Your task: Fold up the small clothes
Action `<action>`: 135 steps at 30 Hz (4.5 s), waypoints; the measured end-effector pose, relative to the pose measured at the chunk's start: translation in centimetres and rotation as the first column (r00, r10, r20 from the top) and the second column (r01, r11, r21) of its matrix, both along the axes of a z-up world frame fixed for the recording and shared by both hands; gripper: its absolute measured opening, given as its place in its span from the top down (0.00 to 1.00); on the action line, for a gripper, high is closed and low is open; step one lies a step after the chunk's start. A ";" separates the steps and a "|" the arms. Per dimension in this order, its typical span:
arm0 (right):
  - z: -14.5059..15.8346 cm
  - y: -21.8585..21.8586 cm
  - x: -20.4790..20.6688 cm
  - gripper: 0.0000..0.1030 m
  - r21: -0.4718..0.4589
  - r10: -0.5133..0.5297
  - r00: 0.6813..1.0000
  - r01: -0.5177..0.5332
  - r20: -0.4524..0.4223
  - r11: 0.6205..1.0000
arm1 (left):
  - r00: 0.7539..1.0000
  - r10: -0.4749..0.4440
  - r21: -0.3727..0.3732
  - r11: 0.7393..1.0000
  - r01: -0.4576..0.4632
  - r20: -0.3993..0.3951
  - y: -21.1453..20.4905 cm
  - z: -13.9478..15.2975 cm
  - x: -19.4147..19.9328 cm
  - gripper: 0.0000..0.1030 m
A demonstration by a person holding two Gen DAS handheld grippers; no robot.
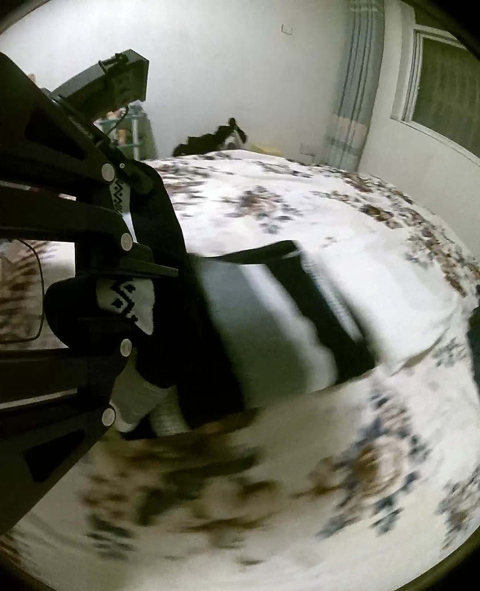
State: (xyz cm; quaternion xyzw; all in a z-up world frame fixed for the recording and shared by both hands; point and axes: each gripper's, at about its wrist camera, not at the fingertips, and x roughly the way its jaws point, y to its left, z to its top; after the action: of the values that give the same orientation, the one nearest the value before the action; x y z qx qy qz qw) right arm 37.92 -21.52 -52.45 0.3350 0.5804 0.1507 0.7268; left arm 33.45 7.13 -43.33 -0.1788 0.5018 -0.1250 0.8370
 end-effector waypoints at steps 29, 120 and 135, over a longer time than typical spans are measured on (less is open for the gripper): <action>-6.6 3.2 18.8 0.16 -0.047 0.042 0.999 -0.042 -0.009 0.998 | 0.993 -0.012 0.181 0.983 0.033 -0.117 -2.6 -8.1 14.4 0.24; -19.9 0.6 -12.3 0.32 0.274 -0.058 0.855 0.229 -0.516 0.934 | 0.925 0.221 -0.235 0.925 -0.300 -0.310 8.2 -13.2 -4.7 0.27; -11.3 1.7 -8.5 0.23 -0.117 0.176 0.937 -0.220 -0.302 0.969 | 0.878 0.338 0.277 0.928 -0.250 -0.340 4.2 -21.5 -7.9 0.00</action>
State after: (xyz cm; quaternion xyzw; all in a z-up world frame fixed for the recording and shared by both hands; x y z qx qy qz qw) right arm 29.40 -19.83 -63.73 0.2381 0.7206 0.1290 0.6383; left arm 25.59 11.32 -64.82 -0.1784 0.6327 0.0989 0.7471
